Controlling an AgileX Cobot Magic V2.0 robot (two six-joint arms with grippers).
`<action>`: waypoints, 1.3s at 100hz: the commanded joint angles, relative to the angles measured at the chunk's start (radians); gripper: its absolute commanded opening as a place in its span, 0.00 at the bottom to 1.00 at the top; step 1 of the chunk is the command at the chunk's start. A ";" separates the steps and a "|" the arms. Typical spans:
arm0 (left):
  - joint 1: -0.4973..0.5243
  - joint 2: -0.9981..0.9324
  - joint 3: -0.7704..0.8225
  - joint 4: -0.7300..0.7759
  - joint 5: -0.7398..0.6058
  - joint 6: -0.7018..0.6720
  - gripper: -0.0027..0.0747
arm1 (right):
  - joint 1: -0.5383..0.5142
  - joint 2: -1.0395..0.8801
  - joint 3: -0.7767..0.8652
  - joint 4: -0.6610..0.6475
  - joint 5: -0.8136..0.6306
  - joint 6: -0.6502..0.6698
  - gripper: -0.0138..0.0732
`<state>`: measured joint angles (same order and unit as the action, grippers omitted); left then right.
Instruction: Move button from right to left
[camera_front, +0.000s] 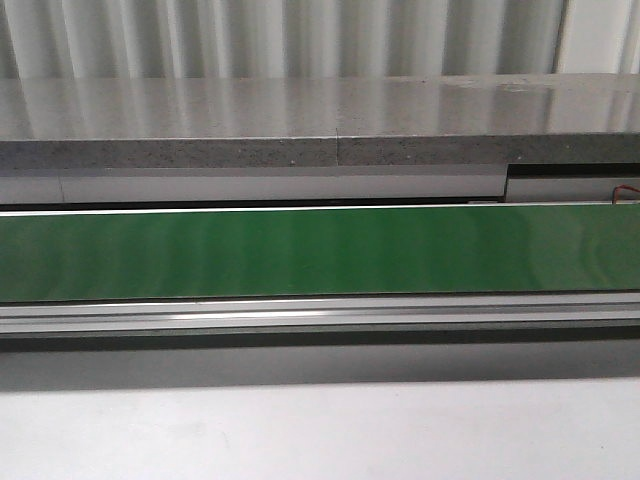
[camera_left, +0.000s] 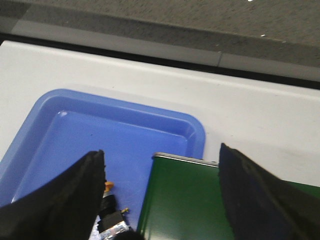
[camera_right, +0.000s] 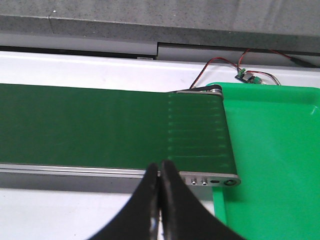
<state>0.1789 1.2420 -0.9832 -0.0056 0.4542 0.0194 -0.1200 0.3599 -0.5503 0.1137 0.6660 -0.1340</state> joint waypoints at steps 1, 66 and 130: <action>-0.041 -0.108 0.006 -0.011 -0.041 0.002 0.65 | -0.002 0.005 -0.026 -0.005 -0.072 -0.005 0.08; -0.257 -0.789 0.340 -0.059 0.060 0.002 0.07 | -0.002 0.005 -0.026 -0.005 -0.072 -0.005 0.08; -0.257 -0.929 0.369 -0.055 0.061 0.002 0.01 | -0.002 0.005 -0.026 -0.005 -0.072 -0.005 0.08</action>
<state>-0.0694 0.3028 -0.5893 -0.0534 0.5874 0.0211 -0.1200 0.3599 -0.5503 0.1137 0.6660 -0.1340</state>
